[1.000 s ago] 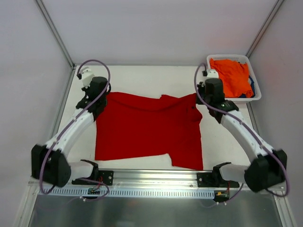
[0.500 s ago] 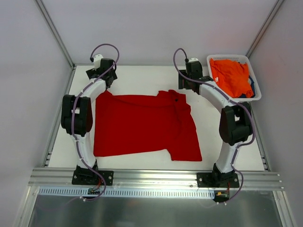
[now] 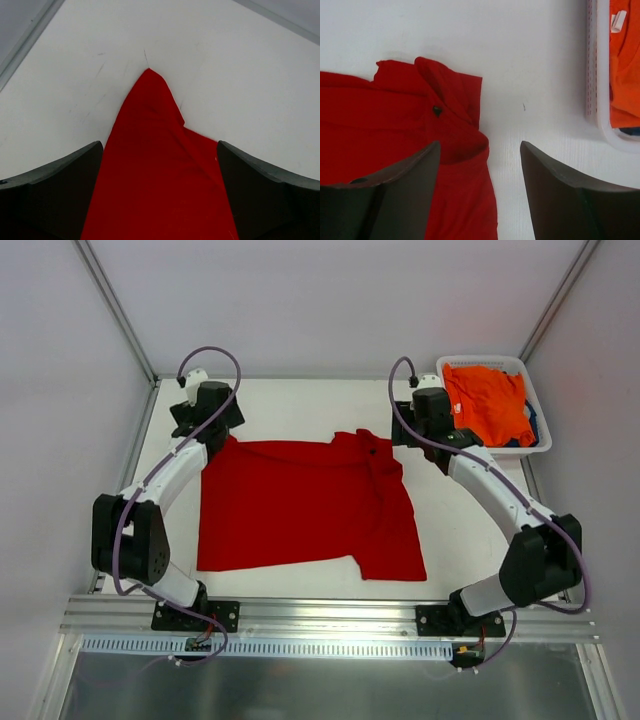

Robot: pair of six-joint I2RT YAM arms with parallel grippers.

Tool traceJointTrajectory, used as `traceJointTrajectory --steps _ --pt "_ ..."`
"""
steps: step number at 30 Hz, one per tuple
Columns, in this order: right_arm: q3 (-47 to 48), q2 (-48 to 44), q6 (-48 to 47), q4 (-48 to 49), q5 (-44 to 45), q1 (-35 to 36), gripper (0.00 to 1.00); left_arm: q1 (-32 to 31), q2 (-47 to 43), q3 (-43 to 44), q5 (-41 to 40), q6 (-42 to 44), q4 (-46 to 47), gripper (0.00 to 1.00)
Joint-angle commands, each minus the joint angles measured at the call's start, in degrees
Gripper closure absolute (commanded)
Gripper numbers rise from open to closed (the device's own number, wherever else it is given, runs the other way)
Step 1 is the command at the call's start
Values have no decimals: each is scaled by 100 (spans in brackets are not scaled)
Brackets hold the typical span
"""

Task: Fold and stack the t-shirts
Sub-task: Flatten the tshirt out

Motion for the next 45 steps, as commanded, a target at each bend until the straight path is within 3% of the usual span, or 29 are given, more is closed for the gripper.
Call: traceJointTrajectory --steps 1,9,16,18,23,34,38,45 --pt "-352 -572 265 -86 -2 96 33 -189 -528 -369 270 -342 -274 1" --pt "-1116 -1329 546 -366 24 290 34 -515 -1091 -1204 638 -913 -635 1" --pt "-1285 -1129 468 -201 -222 369 34 -664 -1189 -1617 683 -1081 -732 1" --pt "-855 -821 337 -262 -440 369 36 -682 -1110 -1609 745 -1090 -732 1" --pt "348 556 99 -438 -942 395 58 -866 -1030 -1784 727 -1239 -723 1" --pt "3582 3196 -525 -1255 -1786 711 59 -1051 -802 -1846 534 -1371 -688 1" --pt "4147 3803 -560 -1448 -2084 738 59 -1060 -644 -1750 551 -1345 -662 1" --pt "4218 4234 -639 -1387 -2375 729 50 -1095 -529 -1679 595 -1327 -644 1"
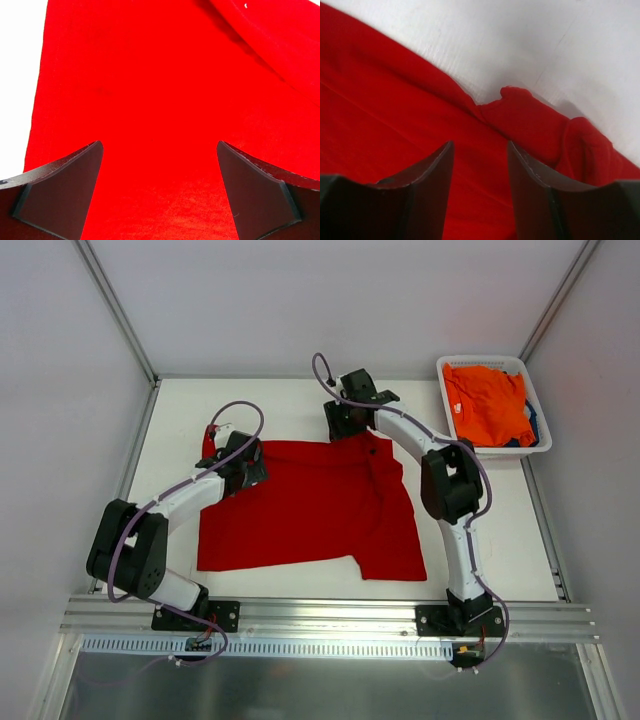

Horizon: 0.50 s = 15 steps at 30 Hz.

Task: Fold and stack the t-shirts
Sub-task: Flatten the tshirt out

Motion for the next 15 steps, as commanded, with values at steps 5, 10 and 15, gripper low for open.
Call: traceJointTrajectory --steps 5,10,15 --pt "271 259 -185 -16 -430 -73 50 -65 -196 133 -62 -60 56 1" --pt "297 400 -185 229 -562 -161 50 -65 -371 80 -54 -16 55 1" --pt "367 497 -342 432 -283 -240 50 -74 -521 18 -106 2 56 1"
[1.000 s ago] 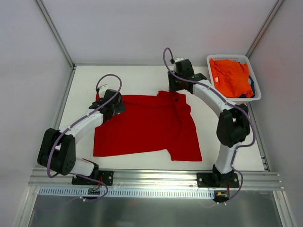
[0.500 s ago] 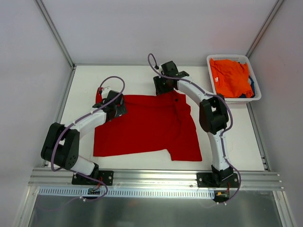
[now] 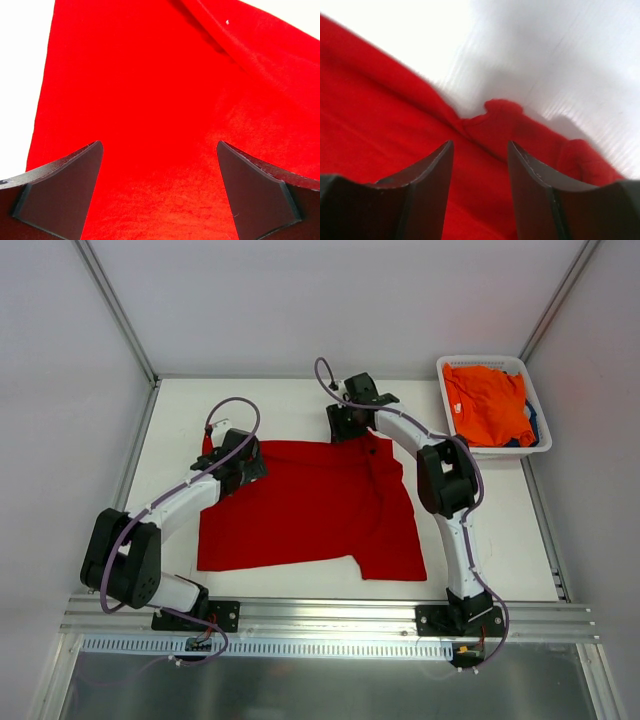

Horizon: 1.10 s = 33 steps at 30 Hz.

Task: Fold and stack the t-shirts
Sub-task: Flatten the tshirt out

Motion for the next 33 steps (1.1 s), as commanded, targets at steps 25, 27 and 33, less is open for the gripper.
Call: traceJointTrajectory --steps 25,27,33 --pt "315 205 -1508 141 1569 398 63 -85 -197 67 -87 70 51 1" --pt "315 179 -1499 141 1621 389 72 -85 -224 75 -87 96 51 1" --pt "323 222 -1508 141 1850 381 100 -85 -356 32 -122 158 60 1"
